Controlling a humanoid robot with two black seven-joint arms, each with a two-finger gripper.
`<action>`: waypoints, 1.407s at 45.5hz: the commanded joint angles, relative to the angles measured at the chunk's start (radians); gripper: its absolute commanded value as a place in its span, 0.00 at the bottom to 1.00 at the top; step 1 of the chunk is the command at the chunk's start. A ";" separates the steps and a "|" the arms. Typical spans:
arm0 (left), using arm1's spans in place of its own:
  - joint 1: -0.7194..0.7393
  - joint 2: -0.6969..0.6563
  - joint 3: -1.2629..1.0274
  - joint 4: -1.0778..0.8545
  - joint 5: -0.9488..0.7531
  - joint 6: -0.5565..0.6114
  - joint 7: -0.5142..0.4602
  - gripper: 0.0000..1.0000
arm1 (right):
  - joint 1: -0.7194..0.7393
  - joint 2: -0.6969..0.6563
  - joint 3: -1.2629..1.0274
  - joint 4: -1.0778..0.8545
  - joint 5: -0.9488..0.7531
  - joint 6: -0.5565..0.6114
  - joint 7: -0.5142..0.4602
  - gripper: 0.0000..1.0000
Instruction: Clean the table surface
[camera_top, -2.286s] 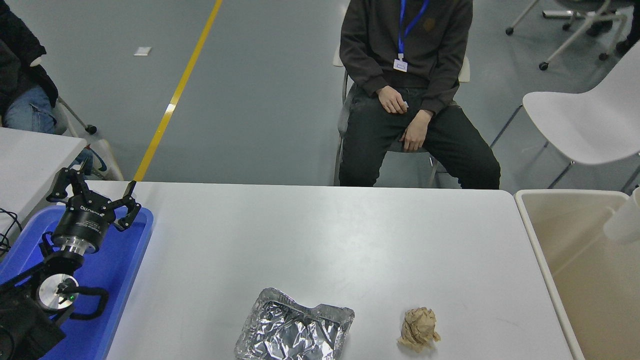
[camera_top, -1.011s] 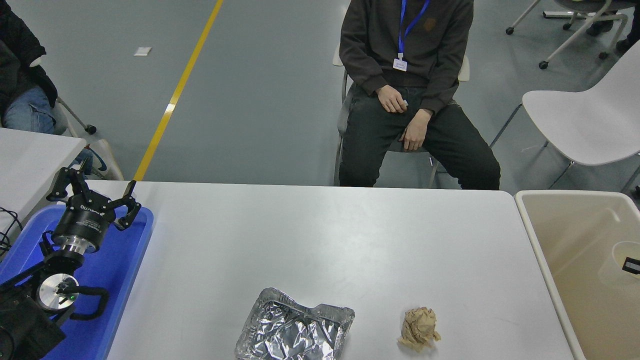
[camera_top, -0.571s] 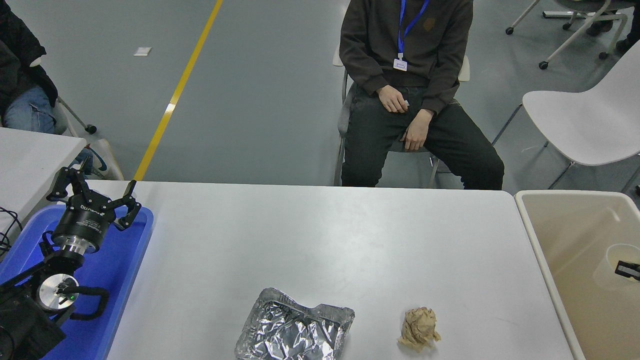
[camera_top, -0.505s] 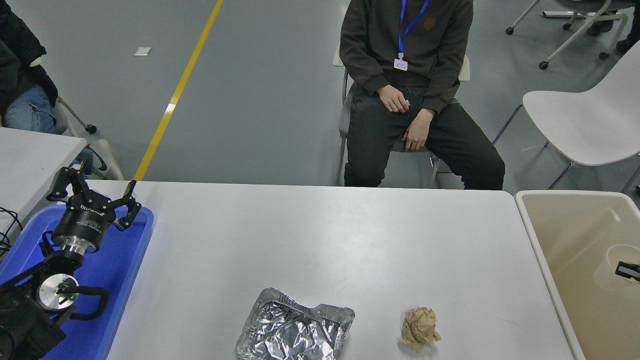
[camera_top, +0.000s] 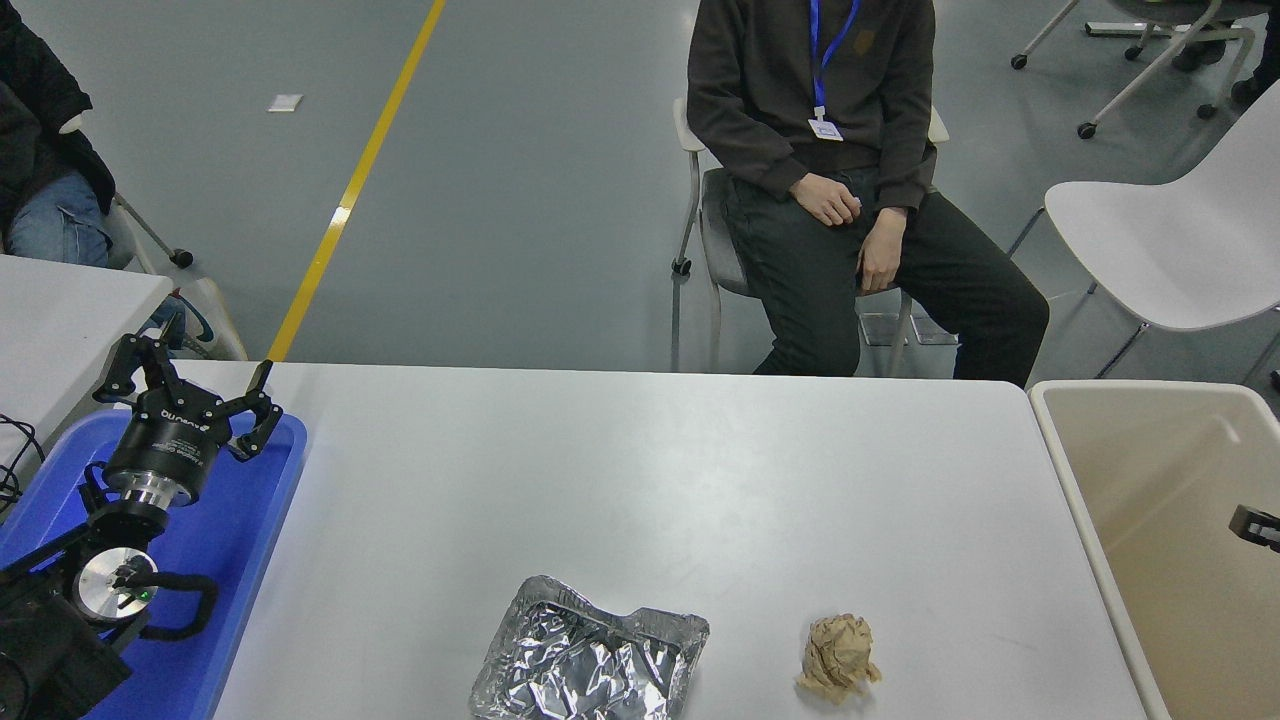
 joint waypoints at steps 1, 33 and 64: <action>0.000 0.000 0.000 0.000 0.000 0.000 0.000 1.00 | -0.001 0.005 0.001 -0.046 0.060 -0.003 0.001 1.00; 0.000 0.000 0.002 0.000 0.000 0.000 0.000 1.00 | 0.088 -0.215 0.547 0.302 0.107 -0.001 0.018 1.00; 0.000 0.000 0.002 0.000 0.000 0.000 0.000 1.00 | -0.018 -0.318 1.266 0.715 0.124 0.017 0.017 1.00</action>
